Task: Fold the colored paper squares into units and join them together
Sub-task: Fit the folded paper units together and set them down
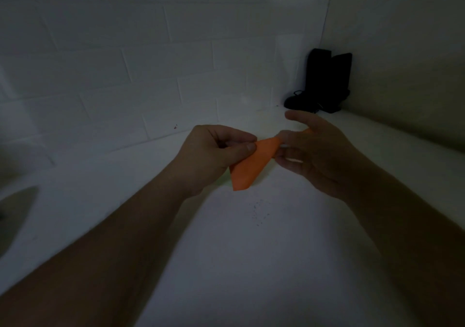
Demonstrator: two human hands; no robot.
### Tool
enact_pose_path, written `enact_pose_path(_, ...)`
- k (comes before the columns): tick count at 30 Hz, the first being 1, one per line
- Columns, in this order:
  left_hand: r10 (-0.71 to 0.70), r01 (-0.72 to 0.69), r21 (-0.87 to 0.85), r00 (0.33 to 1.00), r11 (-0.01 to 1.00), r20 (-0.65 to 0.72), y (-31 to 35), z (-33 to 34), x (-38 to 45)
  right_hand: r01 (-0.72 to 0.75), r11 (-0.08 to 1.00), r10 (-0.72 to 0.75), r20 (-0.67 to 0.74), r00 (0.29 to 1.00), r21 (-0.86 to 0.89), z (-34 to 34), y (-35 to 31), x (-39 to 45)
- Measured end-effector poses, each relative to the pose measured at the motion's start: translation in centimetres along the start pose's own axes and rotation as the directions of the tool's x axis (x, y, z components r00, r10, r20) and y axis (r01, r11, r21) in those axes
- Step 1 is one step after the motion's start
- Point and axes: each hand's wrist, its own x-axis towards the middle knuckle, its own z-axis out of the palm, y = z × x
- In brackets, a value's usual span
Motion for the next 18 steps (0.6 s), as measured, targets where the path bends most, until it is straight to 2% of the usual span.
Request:
enact_pose_path(4, -0.023, 0.024, -0.045, 1.000, 0.999, 0.013, 0.1, 0.5, -0.2, 0.010, 0.998, -0.003, 0.093, 0.996, -0.067, 1.1, 1.0, -0.3)
enact_pose_path(8, -0.041, 0.041, -0.073, 0.999, 0.997, 0.008, 0.0, 0.7, -0.2, 0.058, 0.997, -0.055, 0.058, 0.997, -0.045, 1.1, 1.1, -0.1)
enact_pose_path(13, -0.053, 0.048, -0.120, 0.998, 0.992, -0.035, 0.0, 0.9, -0.1, -0.010, 1.000, 0.012, 0.119, 0.993, -0.016, 0.9, 1.5, -0.2)
enact_pose_path(18, -0.066, 0.059, -0.141, 0.997, 0.988, -0.046, 0.2, 1.0, -0.2, 0.033, 0.994, -0.022, 0.103, 0.994, -0.105, 0.8, 1.7, 0.1)
